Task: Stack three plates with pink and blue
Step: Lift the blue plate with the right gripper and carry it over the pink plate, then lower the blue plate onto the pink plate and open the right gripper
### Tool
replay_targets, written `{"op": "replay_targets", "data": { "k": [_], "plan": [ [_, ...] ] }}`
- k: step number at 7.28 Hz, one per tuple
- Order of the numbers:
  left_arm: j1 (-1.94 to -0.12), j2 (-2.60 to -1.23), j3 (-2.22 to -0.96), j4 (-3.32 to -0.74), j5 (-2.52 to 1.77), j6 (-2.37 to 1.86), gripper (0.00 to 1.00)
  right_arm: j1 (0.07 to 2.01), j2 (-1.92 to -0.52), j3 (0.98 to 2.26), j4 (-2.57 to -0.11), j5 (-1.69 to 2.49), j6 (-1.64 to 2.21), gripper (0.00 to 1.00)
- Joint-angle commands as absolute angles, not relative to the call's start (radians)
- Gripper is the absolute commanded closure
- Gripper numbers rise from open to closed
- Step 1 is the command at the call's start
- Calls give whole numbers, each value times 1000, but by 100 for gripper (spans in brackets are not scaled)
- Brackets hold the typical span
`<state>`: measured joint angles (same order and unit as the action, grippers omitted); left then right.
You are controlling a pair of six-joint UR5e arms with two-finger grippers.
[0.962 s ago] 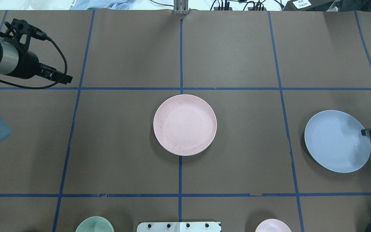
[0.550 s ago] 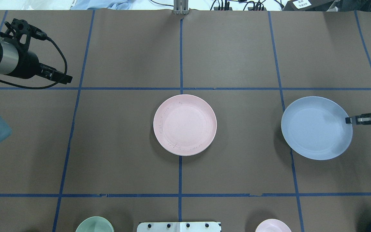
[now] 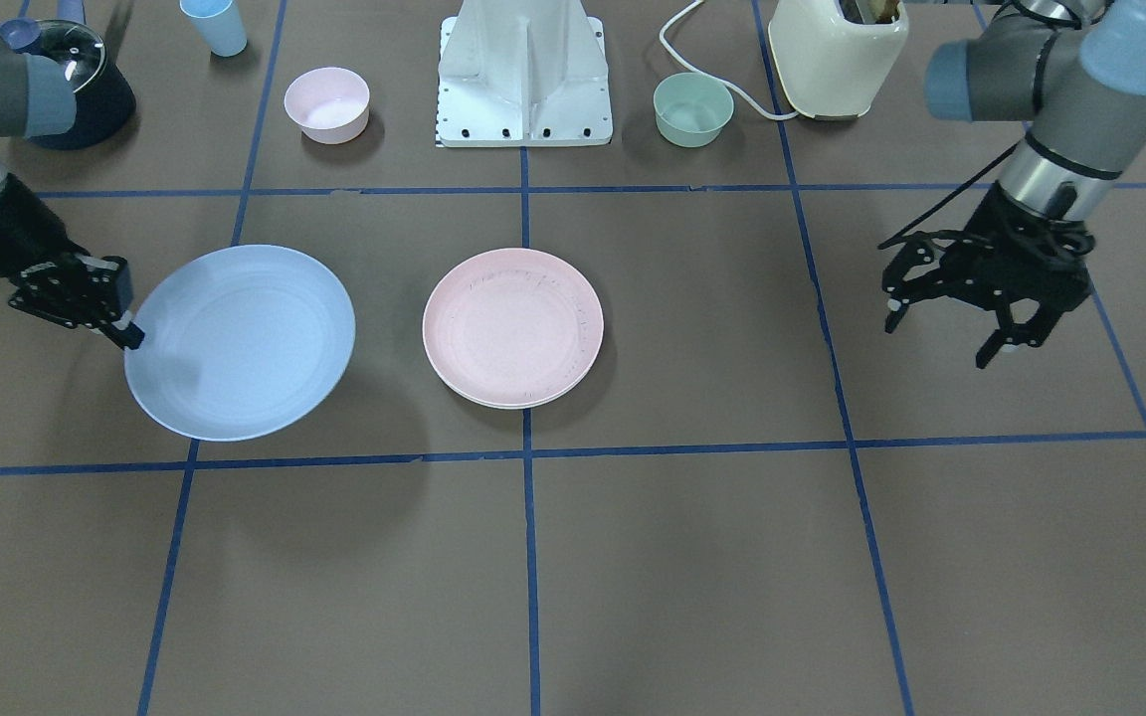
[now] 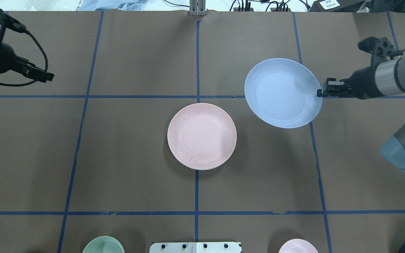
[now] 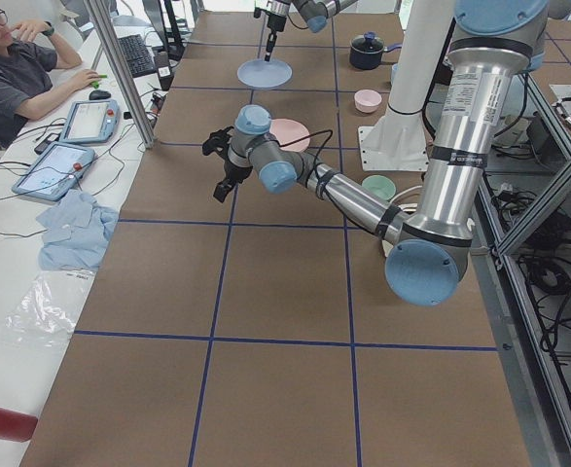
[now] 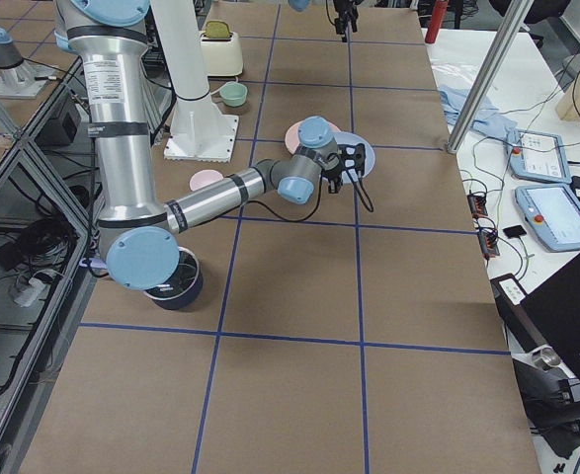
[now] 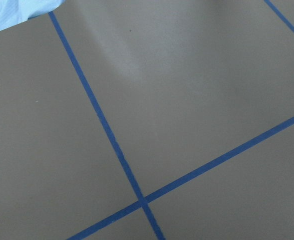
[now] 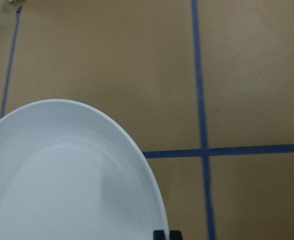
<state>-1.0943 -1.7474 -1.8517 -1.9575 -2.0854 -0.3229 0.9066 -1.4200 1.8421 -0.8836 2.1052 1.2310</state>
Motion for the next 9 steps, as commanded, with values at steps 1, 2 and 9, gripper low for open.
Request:
{"op": "replay_targets", "data": {
  "k": [1, 2, 9],
  "plan": [
    [-1301, -1717, -1803, -1860, -2156, -14, 1, 754, -1298, 1855, -939, 1977, 1404, 100],
    [-1393, -1698, -1754, -1859, -2178, 127, 1, 639, -1278, 1853, -957, 1847, 1428, 100],
    [-1477, -1681, -1690, -1867, -2195, 247, 1, 420, -1198, 1832, -1126, 1617, 1424, 32]
  ]
}}
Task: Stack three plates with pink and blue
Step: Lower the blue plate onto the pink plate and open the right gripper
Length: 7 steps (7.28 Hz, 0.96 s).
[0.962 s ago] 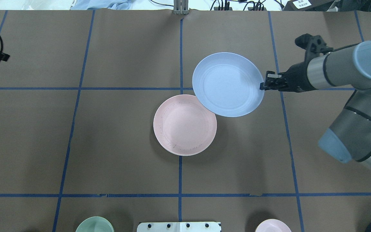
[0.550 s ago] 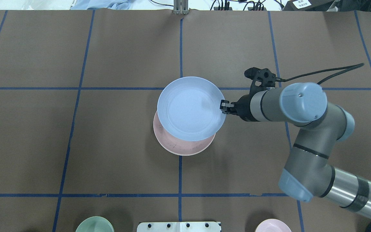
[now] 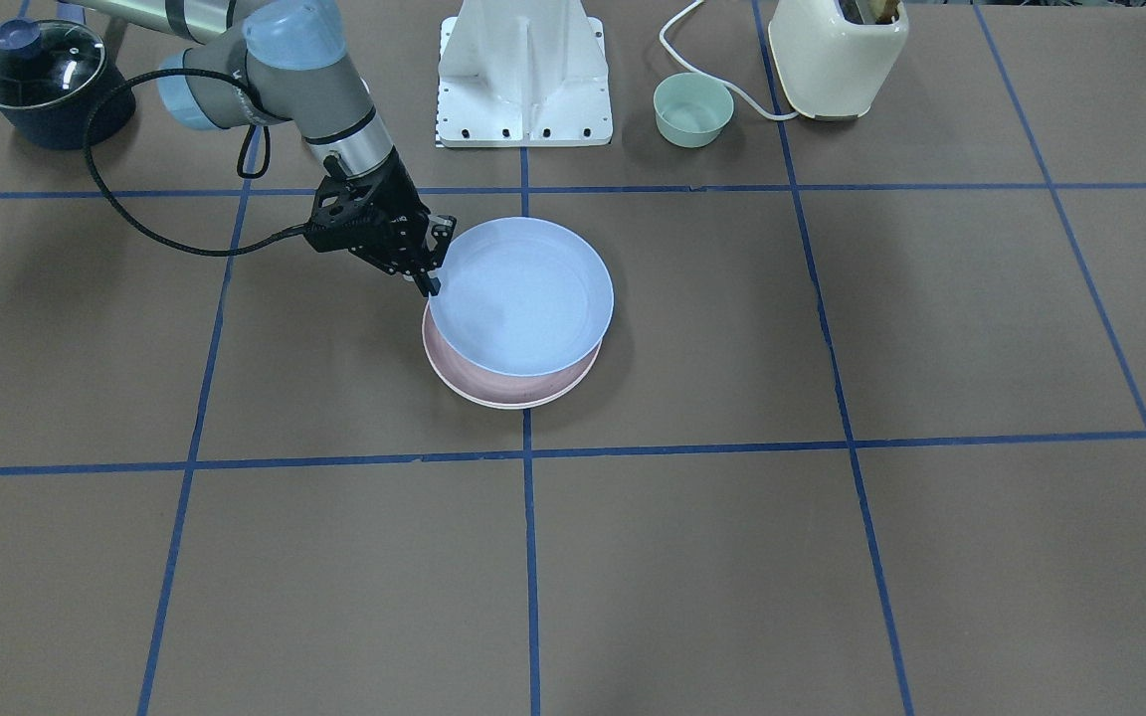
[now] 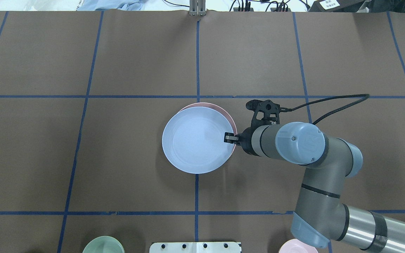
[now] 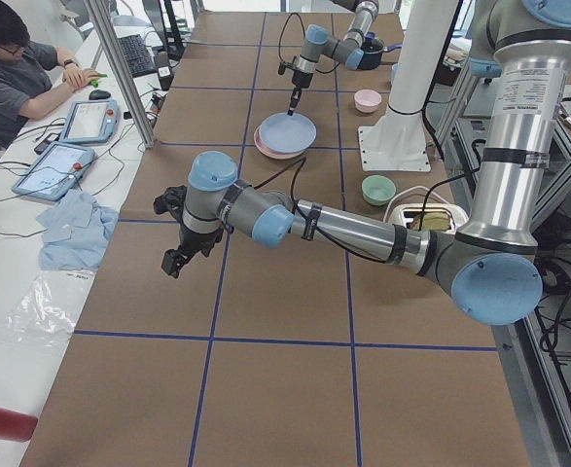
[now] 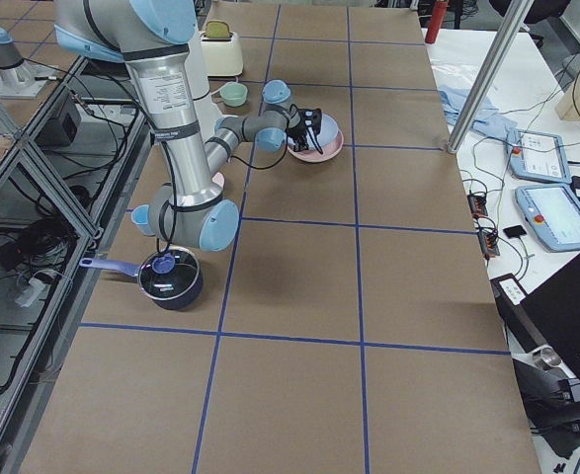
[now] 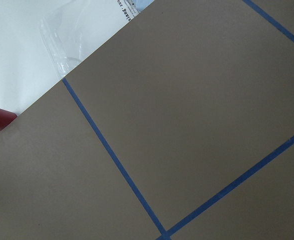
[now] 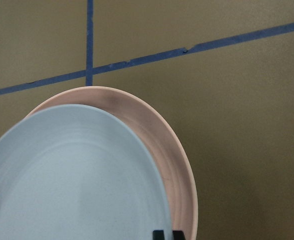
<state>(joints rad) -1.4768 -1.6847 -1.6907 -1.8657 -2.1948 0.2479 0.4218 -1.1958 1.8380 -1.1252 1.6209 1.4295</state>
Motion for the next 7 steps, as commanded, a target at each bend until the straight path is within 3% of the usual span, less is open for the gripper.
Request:
{"op": "replay_targets", "data": {
  "k": [1, 3, 5, 7],
  "plan": [
    [-1477, -1678, -1689, -1870, -2198, 247, 1, 440, -1198, 1830, -1127, 1617, 1417, 31],
    [-1477, -1669, -1690, -1873, -2203, 245, 1, 477, -1198, 1832, -1144, 1629, 1411, 30],
    [-1477, -1657, -1690, -1875, -2203, 241, 1, 538, -1167, 1859, -1277, 1660, 1347, 2],
    [-1495, -1617, -1697, -1873, -2194, 235, 1, 735, -1167, 1861, -1368, 1890, 1126, 1]
  ]
}}
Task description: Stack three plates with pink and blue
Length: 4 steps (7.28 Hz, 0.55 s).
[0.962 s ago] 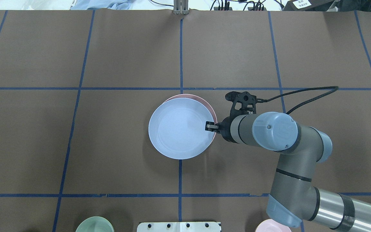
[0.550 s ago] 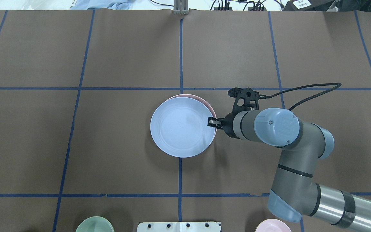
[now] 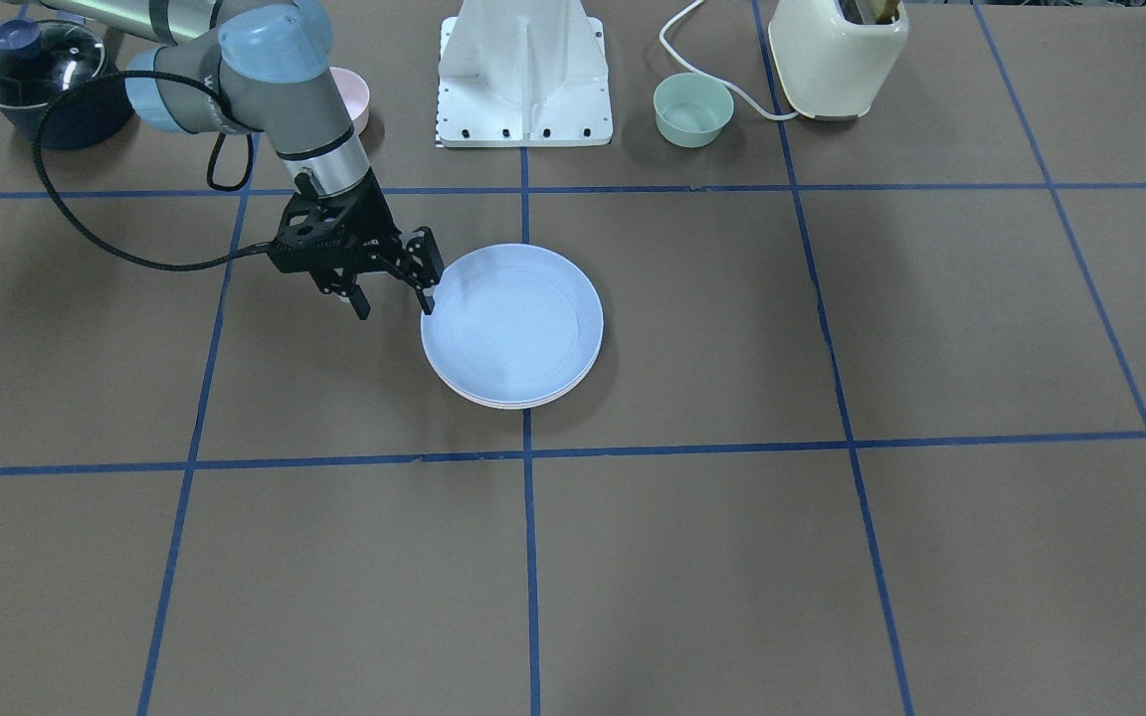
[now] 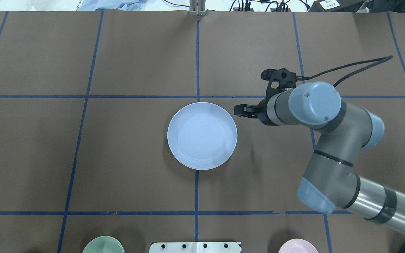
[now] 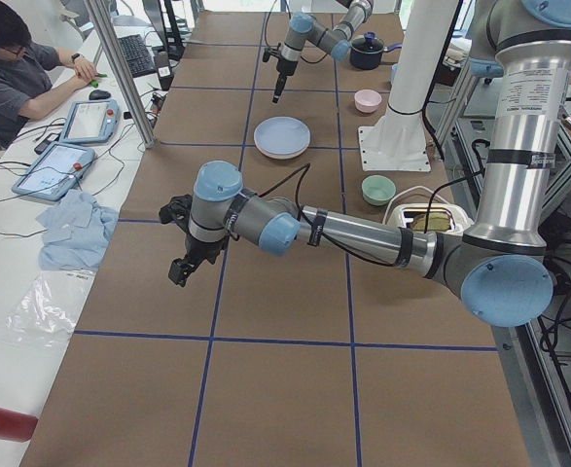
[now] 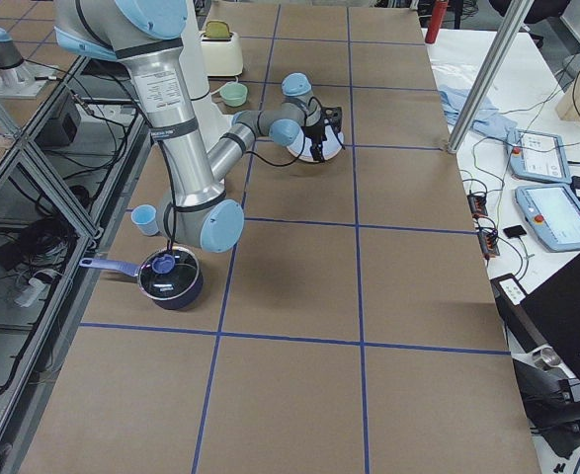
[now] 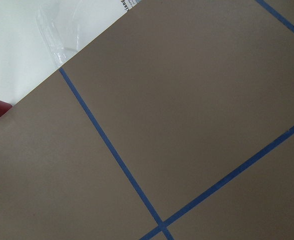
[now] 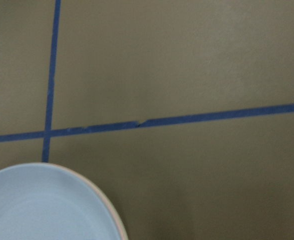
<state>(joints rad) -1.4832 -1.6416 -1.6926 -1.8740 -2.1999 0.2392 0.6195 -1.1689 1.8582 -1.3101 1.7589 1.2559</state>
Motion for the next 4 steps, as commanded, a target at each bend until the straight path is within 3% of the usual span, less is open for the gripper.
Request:
{"op": "replay_targets", "data": {
  "k": [1, 4],
  "plan": [
    [-1505, -1571, -1683, -1873, -2180, 242, 1, 838, -1169, 1859, -1446, 1981, 985, 1],
    [-1631, -1574, -1617, -1670, -2180, 239, 1, 1093, -1196, 1855, -1653, 2138, 541, 1]
  ]
}}
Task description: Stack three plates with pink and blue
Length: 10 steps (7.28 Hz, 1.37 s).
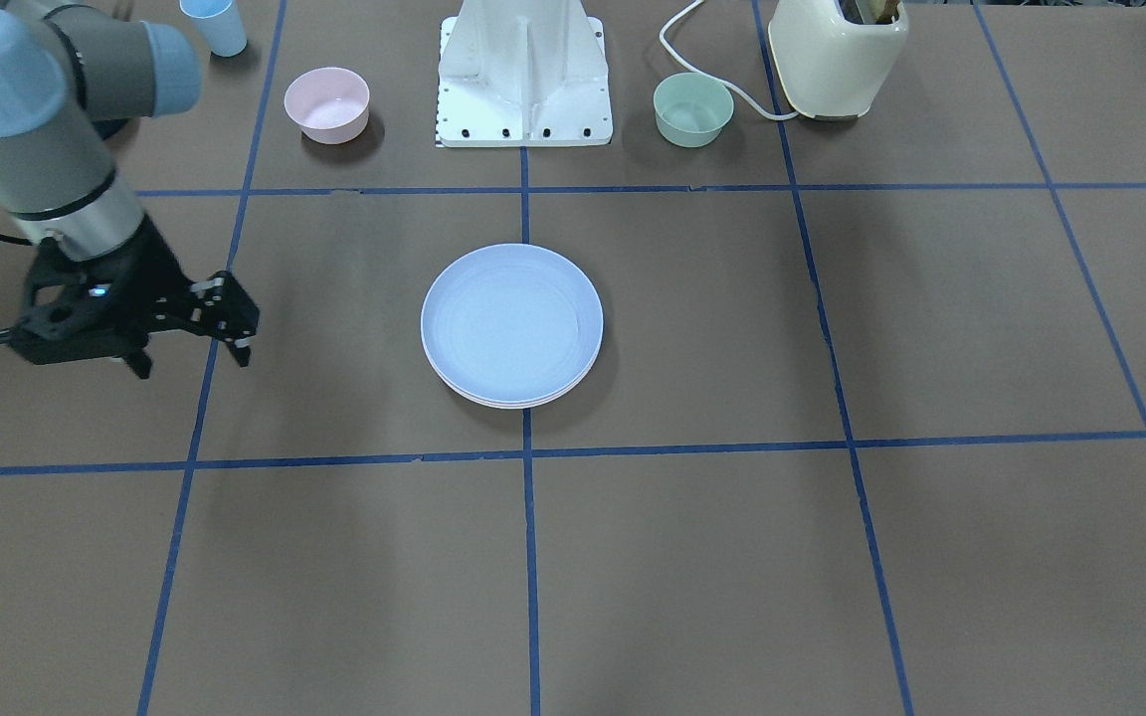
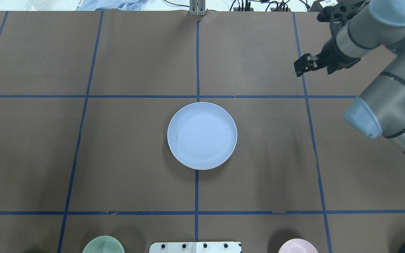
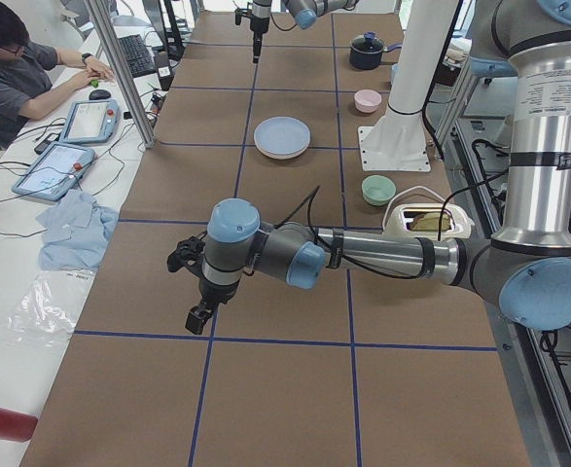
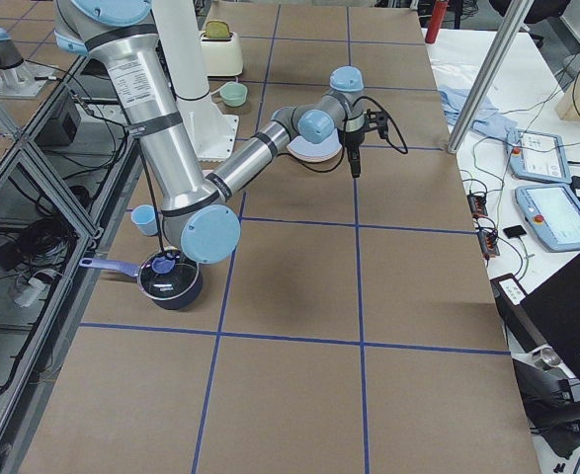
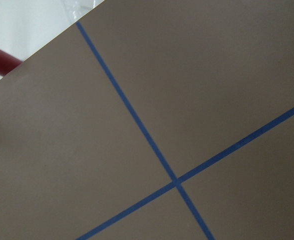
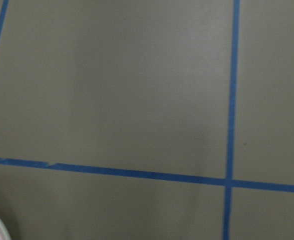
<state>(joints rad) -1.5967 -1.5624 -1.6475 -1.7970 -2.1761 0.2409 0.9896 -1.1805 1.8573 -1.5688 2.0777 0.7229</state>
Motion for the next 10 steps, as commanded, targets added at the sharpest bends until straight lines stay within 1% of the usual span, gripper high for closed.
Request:
{"op": "replay_targets", "data": {
  "k": [1, 3, 5, 6, 7, 8, 10],
  "plan": [
    [-1634, -1563, -1618, -1555, -2213, 239, 1, 1165, -1244, 1858, -1681, 2173, 426, 0],
    [-1634, -1548, -1626, -1512, -2297, 224, 0, 1305, -1407, 1842, -1687, 2285, 217, 0],
    [-1631, -1552, -1669, -1531, -2324, 184, 0, 1376, -1613, 1841, -1684, 2280, 53, 0],
    [-1629, -1554, -1684, -1523, -2322, 184, 1, 1464, -1671, 1815, -1674, 2290, -33, 0],
    [-1629, -1548, -1669, -1523, -2313, 176, 1, 1529, -1699, 1800, -1680, 2287, -176, 0],
    [-1629, -1545, -1667, -1528, -2319, 176, 1, 1552, -1739, 1796, -1681, 2287, -193, 0],
    [-1629, -1545, -1661, -1529, -2322, 176, 1, 1552, -1743, 1790, -1677, 2289, -184, 0]
  ]
}}
